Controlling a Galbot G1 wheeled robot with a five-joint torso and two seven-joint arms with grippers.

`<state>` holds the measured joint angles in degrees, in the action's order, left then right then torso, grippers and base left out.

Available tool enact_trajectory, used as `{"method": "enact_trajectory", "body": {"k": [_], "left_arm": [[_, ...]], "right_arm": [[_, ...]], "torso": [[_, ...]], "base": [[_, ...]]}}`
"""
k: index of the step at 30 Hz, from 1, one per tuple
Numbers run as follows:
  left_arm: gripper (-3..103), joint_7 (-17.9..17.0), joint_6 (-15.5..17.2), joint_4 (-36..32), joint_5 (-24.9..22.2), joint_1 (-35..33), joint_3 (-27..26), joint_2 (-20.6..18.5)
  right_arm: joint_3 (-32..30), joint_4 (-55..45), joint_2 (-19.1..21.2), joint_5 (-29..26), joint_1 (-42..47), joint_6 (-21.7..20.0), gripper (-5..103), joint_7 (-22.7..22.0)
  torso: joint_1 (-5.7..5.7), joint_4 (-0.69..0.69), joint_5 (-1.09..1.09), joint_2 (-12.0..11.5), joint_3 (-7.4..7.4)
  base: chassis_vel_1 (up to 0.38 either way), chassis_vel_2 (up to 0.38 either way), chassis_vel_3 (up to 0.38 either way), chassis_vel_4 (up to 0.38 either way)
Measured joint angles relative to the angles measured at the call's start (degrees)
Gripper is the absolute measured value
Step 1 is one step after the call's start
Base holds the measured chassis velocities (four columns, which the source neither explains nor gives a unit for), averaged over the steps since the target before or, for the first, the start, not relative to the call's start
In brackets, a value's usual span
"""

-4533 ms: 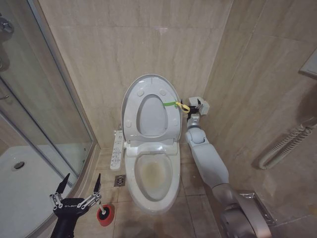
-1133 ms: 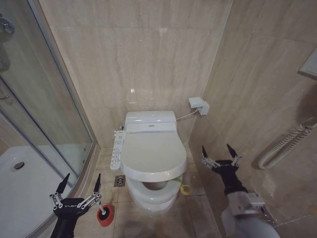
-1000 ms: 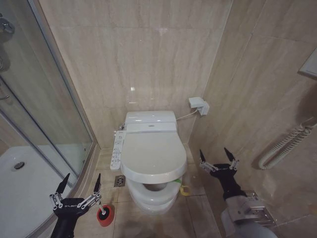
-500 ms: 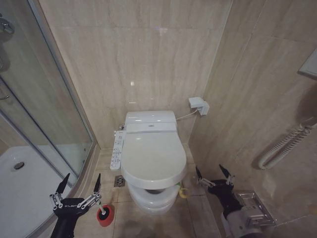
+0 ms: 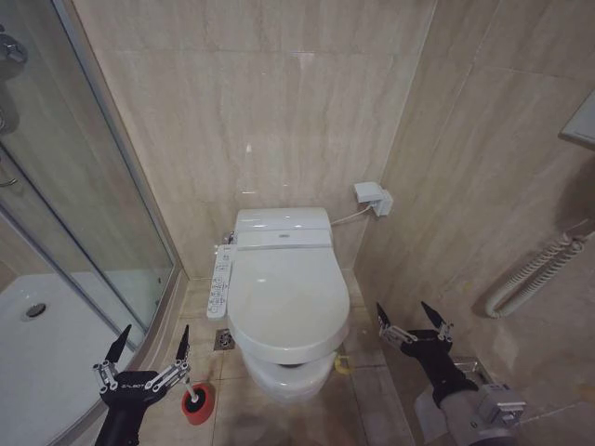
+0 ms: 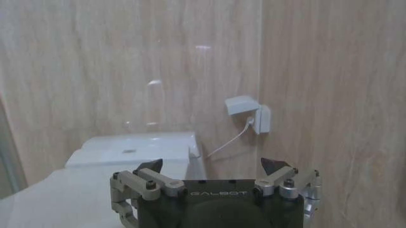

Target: Open the toilet lid, clean the toilet bowl with a toilet brush, close the toilet lid, and flush.

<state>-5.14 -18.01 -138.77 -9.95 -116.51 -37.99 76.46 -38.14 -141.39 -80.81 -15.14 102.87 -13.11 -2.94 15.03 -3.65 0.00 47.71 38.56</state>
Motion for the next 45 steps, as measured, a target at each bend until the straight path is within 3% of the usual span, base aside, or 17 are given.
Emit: {"method": "enact_trajectory", "body": {"k": [7, 16, 45], "left_arm": [[100, 0.0, 0.0, 0.0, 0.0, 0.0, 0.0, 0.0], [100, 0.0, 0.0, 0.0, 0.0, 0.0, 0.0, 0.0], [100, 0.0, 0.0, 0.0, 0.0, 0.0, 0.0, 0.0]], "right_arm": [[-0.7, 0.9, -1.3, 3.6, -0.1, 3.9, 100, 1.1], [0.3, 1.3, -2.2, 4.4, -0.4, 5.7, 100, 0.9], [0.6, 1.3, -2.4, 4.6, -0.2, 6.1, 100, 0.6]], "torso": [[0.0, 0.01, 0.0, 0.0, 0.0], [0.0, 0.01, 0.0, 0.0, 0.0], [0.0, 0.01, 0.0, 0.0, 0.0]], "base": [[0.0, 0.0, 0.0, 0.0], [0.0, 0.0, 0.0, 0.0], [0.0, 0.0, 0.0, 0.0]]}}
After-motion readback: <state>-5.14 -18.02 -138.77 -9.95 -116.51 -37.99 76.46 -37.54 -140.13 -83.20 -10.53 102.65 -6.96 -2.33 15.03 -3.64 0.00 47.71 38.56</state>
